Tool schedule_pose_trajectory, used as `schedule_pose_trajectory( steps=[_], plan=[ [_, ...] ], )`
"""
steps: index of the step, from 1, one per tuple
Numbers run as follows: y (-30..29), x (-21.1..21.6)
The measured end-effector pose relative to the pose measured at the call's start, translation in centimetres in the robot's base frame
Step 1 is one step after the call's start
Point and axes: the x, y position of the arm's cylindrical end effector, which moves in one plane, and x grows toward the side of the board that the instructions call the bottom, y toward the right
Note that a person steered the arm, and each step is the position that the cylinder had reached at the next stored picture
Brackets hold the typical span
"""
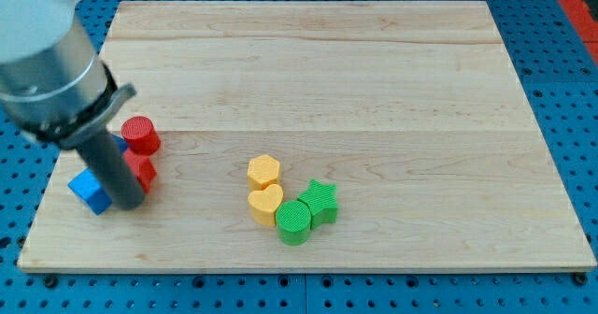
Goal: Move the red blocks to the top side
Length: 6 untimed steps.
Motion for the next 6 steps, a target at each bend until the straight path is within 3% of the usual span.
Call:
schedule_pose_trajectory(
  steps=[2,3,4,6],
  plan=[
    [0.0,-6.9],
    [0.3,-8.1],
    [0.1,-4.3],
    [-2.6,-11.0]
  ],
)
